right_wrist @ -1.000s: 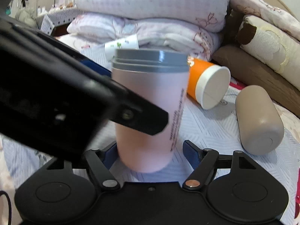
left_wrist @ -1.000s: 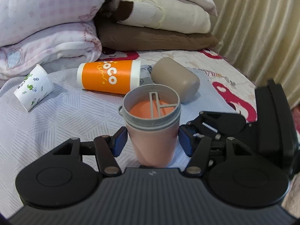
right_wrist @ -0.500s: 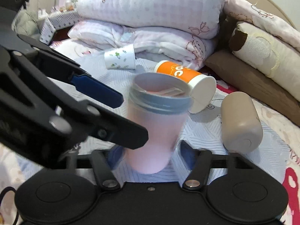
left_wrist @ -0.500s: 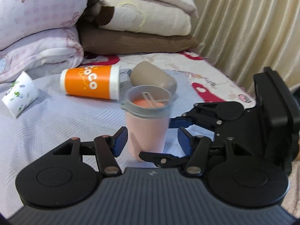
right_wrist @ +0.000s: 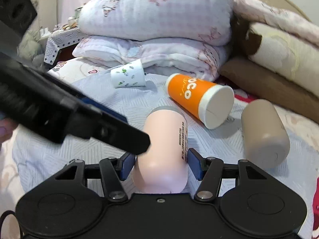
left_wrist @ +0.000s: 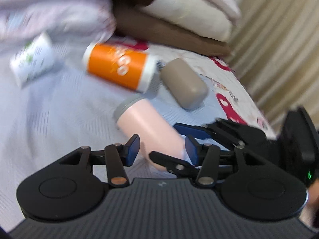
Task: Flip cup upright
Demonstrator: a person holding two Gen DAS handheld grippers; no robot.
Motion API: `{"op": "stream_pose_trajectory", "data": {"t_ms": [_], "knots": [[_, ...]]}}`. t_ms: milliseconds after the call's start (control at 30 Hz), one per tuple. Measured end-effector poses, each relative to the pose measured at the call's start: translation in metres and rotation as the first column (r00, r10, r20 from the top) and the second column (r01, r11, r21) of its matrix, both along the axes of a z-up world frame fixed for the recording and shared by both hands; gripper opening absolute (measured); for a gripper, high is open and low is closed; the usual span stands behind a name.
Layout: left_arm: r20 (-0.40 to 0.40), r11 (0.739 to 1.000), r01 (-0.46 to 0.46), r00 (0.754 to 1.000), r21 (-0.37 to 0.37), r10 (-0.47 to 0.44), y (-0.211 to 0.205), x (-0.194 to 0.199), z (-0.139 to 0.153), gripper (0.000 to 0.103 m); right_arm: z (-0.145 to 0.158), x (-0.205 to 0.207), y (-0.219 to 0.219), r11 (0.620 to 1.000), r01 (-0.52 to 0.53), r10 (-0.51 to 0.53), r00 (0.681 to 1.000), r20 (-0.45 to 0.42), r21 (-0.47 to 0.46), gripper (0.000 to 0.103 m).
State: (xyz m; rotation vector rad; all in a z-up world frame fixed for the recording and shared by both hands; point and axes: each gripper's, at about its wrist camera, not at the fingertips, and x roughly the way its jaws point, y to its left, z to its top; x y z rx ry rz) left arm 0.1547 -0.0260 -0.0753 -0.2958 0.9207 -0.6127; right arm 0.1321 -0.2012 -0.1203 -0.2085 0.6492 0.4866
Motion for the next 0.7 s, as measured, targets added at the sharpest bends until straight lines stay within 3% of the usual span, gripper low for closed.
{"op": "stream_pose_trajectory", "data": {"t_ms": [67, 133, 167, 267, 367, 567, 700], "knots": [[-0.074, 0.999, -0.028, 0.997, -0.03, 0.026, 0.008, 0.009, -0.012, 0.049, 0.001, 0.001, 0.001, 1.0, -0.003, 0.003, 1.0, -0.026, -0.01, 0.063], [-0.173, 0.996, -0.05, 0.984, -0.079, 0.035, 0.011, 0.022, -0.024, 0.049, 0.007, 0.011, -0.002, 1.0, 0.014, -0.013, 0.993, -0.114, 0.011, 0.064], [-0.207, 0.994, -0.061, 0.978, -0.094, 0.04, 0.011, 0.027, -0.027, 0.049, 0.01, 0.019, -0.005, 0.999, 0.015, -0.009, 0.985, -0.171, 0.034, 0.069], [-0.247, 0.992, -0.082, 0.968, -0.1, 0.055, 0.01, 0.04, -0.031, 0.049, 0.01, 0.04, -0.004, 1.0, 0.001, 0.008, 0.96, -0.281, 0.029, 0.074], [-0.281, 0.989, -0.107, 0.957, -0.106, 0.074, 0.008, 0.051, -0.036, 0.049, 0.007, 0.062, 0.008, 0.996, -0.076, 0.056, 0.931, -0.361, -0.041, 0.074], [-0.36, 0.978, -0.135, 0.93, -0.158, 0.07, 0.008, 0.063, -0.049, 0.055, -0.004, 0.098, 0.031, 0.98, -0.134, 0.052, 0.888, -0.458, -0.148, 0.073], [-0.393, 0.966, -0.169, 0.916, -0.197, 0.08, 0.013, 0.067, -0.055, 0.058, -0.003, 0.095, 0.029, 0.982, -0.133, 0.065, 0.904, -0.423, -0.134, 0.071]]}}
